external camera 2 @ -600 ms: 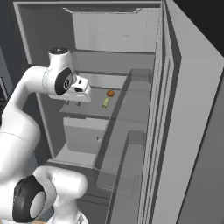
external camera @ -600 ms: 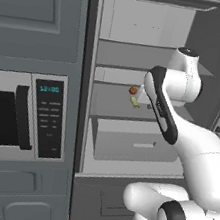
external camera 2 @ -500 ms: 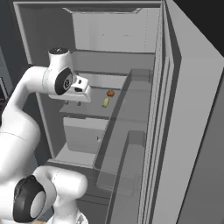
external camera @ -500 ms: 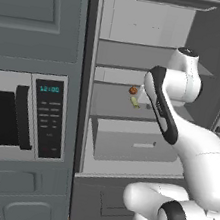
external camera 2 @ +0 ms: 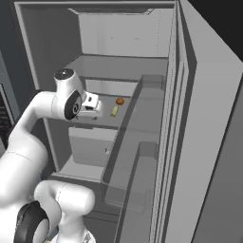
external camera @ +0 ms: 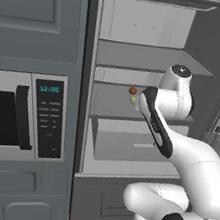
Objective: Pick the egg and butter from the fridge and place them by the bowl for mixing.
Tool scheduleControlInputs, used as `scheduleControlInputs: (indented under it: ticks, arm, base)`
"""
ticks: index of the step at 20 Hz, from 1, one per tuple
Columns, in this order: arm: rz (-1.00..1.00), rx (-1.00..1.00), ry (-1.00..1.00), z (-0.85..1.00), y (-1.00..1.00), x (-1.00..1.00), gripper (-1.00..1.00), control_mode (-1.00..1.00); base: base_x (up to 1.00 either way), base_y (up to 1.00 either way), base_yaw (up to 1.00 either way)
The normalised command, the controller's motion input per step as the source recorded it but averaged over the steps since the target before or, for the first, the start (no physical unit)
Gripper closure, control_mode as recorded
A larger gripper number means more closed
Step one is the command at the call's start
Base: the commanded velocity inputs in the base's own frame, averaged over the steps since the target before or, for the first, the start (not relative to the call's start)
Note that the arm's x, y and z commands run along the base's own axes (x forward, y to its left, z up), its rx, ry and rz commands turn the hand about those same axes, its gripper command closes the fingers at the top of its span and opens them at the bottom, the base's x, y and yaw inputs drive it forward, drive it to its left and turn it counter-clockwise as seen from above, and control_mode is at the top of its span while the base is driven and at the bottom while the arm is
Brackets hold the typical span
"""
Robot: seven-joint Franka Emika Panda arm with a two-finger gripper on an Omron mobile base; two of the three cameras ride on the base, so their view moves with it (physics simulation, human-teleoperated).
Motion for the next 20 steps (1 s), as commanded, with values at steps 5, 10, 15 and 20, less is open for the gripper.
scheduleControlInputs:
  ticks: [5,10,15,20]
  arm:
    - [0.00,0.00,-0.13,-0.19,-0.18,0.53,-1.00,-1.00]
    - [0.00,0.00,0.00,0.00,-0.09,0.70,-1.00,-1.00]
    - [0.00,0.00,0.01,-0.07,-0.07,0.72,-1.00,-1.00]
    - [-0.03,0.00,0.01,-0.22,-0.03,0.67,-1.00,-1.00]
  base:
    - [0.00,0.00,0.00]
    - [0.00,0.00,0.00]
    - [0.00,0.00,0.00]
    - [0.00,0.00,0.00]
